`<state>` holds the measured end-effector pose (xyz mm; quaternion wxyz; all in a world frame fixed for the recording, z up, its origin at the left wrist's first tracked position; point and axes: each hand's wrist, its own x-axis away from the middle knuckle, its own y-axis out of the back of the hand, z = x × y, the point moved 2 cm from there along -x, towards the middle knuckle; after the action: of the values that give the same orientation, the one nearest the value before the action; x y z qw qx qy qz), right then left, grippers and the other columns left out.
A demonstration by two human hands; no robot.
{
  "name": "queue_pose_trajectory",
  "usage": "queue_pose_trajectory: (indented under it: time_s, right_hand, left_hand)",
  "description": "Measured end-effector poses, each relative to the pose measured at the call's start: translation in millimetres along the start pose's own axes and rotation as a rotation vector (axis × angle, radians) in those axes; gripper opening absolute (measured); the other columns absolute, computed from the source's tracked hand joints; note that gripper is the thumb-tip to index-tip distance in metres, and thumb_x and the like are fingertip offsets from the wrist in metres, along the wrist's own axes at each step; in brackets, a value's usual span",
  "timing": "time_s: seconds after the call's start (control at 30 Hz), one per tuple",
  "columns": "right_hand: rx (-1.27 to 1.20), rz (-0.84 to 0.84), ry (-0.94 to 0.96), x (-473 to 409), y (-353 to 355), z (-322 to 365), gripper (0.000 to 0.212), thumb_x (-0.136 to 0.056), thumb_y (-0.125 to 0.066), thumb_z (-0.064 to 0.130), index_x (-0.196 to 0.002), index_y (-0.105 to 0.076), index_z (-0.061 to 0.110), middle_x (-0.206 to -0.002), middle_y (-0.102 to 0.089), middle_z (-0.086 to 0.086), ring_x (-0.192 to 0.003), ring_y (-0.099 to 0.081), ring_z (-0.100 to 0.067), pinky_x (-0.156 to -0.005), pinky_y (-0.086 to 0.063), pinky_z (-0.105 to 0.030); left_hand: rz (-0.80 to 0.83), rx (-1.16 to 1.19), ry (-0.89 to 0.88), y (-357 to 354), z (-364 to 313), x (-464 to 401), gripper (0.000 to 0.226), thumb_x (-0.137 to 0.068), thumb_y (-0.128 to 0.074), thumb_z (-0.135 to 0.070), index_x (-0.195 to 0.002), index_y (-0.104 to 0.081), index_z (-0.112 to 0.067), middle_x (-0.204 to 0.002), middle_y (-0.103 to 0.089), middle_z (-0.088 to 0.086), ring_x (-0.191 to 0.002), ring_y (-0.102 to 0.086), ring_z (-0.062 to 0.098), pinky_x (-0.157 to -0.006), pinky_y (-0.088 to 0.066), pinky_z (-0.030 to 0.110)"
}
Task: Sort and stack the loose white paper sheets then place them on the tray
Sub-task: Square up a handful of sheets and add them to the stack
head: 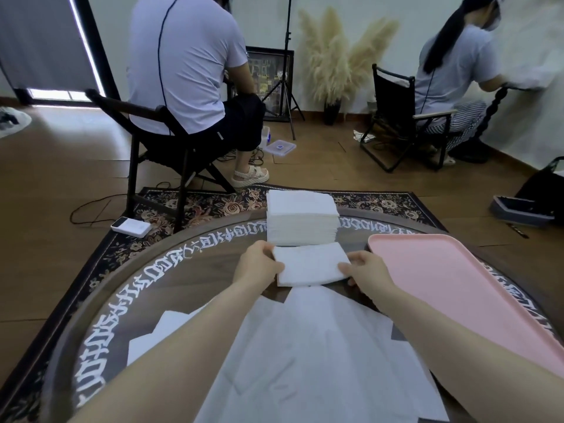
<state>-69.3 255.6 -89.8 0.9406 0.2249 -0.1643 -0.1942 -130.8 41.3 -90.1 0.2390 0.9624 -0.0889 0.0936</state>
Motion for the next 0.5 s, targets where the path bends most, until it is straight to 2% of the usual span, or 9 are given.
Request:
queue_pose_trajectory:
  time_s: [0.13, 0.23, 0.27, 0.33, 0.43, 0.5]
  right_hand:
    - [0.051, 0.052, 0.024, -7, -4, 5, 0.016, -0.091, -0.067, 0.015, -0.106, -0.059, 0.014, -0.077, -0.062, 0.002, -0.053, -0.056, -0.009, -0.040, -0.038, -0.019]
    - [0.105, -0.019, -0.002, -2, 1, 4, 0.028, -0.090, -0.069, 0.025, -0.113, -0.058, 0.013, -0.097, -0.063, -0.003, -0.082, -0.060, -0.018, -0.066, -0.043, -0.029]
    - [0.199, -0.029, 0.005, 2, 6, 2, 0.032, -0.090, -0.068, 0.031, -0.114, -0.056, 0.014, -0.103, -0.060, -0.001, -0.090, -0.057, -0.019, -0.073, -0.042, -0.031]
    - [0.417, 0.037, 0.021, 14, 15, -3, 0.039, -0.089, -0.066, 0.045, -0.111, -0.056, 0.015, -0.103, -0.059, 0.002, -0.095, -0.056, -0.019, -0.078, -0.043, -0.034]
    - [0.597, 0.237, 0.038, 36, 27, -3, 0.050, -0.084, -0.065, 0.060, -0.103, -0.060, 0.014, -0.100, -0.065, -0.004, -0.093, -0.062, -0.021, -0.074, -0.043, -0.032]
    - [0.630, 0.367, 0.022, 50, 31, 1, 0.053, -0.079, -0.066, 0.067, -0.101, -0.059, 0.019, -0.099, -0.063, 0.002, -0.089, -0.061, -0.014, -0.069, -0.044, -0.028]
  left_hand:
    - [-0.109, 0.024, 0.027, 0, 7, -7, 0.031, -0.084, -0.062, -0.006, -0.110, -0.059, -0.023, -0.106, -0.070, 0.007, -0.098, -0.066, 0.029, -0.086, -0.055, 0.044]
    - [-0.113, 0.006, 0.038, 6, 5, -2, 0.047, -0.088, -0.062, -0.010, -0.133, -0.051, -0.018, -0.115, -0.068, 0.010, -0.105, -0.064, 0.031, -0.091, -0.053, 0.045]
    - [-0.111, -0.035, 0.017, 11, 2, 5, 0.052, -0.090, -0.062, -0.014, -0.139, -0.046, -0.018, -0.118, -0.066, 0.008, -0.108, -0.062, 0.030, -0.093, -0.052, 0.045]
    - [-0.108, -0.217, -0.105, 21, -4, 32, 0.055, -0.094, -0.060, -0.026, -0.145, -0.040, -0.023, -0.124, -0.060, 0.000, -0.114, -0.057, 0.023, -0.096, -0.048, 0.041]
    - [0.030, -0.606, -0.404, 28, 5, 98, 0.056, -0.094, -0.050, -0.053, -0.146, -0.037, -0.035, -0.142, -0.046, -0.011, -0.133, -0.041, 0.015, -0.105, -0.037, 0.037]
    - [0.231, -0.773, -0.408, 25, 28, 138, 0.077, -0.087, -0.038, -0.074, -0.154, -0.017, -0.040, -0.162, -0.016, -0.011, -0.149, -0.012, 0.011, -0.119, -0.016, 0.038]
